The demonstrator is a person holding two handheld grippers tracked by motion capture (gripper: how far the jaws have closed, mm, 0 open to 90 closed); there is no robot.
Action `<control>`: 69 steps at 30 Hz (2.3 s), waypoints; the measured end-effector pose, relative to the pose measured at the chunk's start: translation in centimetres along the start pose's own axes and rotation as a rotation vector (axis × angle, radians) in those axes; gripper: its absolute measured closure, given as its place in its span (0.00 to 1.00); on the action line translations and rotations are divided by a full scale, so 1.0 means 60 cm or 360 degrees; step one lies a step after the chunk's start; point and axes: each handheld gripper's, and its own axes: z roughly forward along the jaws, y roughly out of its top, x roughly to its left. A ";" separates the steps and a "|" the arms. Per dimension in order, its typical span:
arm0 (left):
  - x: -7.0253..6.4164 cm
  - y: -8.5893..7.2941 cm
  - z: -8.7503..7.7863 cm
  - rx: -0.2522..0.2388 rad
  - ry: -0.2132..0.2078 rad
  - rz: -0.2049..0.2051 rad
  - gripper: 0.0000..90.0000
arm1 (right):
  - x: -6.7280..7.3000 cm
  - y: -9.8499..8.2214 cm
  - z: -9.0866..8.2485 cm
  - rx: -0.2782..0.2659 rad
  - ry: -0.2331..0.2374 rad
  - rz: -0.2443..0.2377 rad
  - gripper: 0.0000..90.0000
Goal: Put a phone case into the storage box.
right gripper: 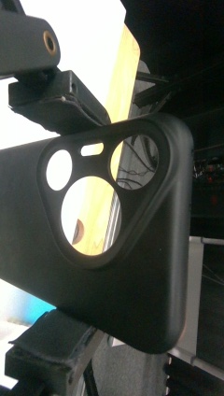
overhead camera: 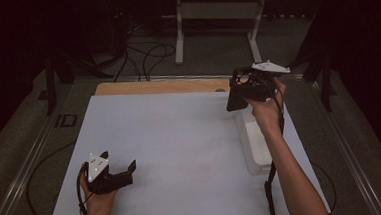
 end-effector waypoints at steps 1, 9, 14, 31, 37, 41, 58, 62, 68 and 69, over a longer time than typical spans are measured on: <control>0.000 0.000 0.000 0.0002 0.0001 0.0000 0.00 | -0.002 0.000 0.001 0.0000 -0.0009 0.0005 0.15; -0.001 0.000 0.000 0.0003 0.0002 -0.0002 0.00 | -0.020 -0.003 0.006 0.0016 -0.0050 0.0032 0.15; -0.001 0.000 0.001 0.0005 -0.0002 0.0000 0.00 | -0.029 -0.005 0.008 0.0022 -0.0071 0.0050 0.15; -0.002 -0.001 0.003 0.0012 -0.0002 0.0005 0.00 | -0.056 -0.008 0.015 0.0047 -0.0146 0.0071 0.15; -0.002 -0.001 0.002 0.0010 -0.0002 0.0002 0.00 | -0.059 -0.009 0.018 0.0039 -0.0157 0.0085 0.15; -0.002 -0.001 0.002 0.0007 0.0000 -0.0001 0.00 | -0.060 -0.009 0.018 0.0040 -0.0171 0.0068 0.15; -0.002 -0.001 0.002 0.0010 0.0003 0.0002 0.00 | -0.077 -0.024 0.028 0.0101 -0.0214 0.0088 0.15; -0.002 -0.001 0.003 0.0012 0.0003 0.0002 0.00 | -0.081 -0.032 0.035 0.0124 -0.0231 0.0098 0.15; -0.002 -0.001 0.002 0.0011 0.0002 0.0003 0.00 | -0.087 -0.046 0.046 0.0162 -0.0244 0.0102 0.15; -0.003 -0.001 0.003 0.0013 0.0002 0.0005 0.00 | -0.087 -0.049 0.049 0.0171 -0.0247 0.0103 0.15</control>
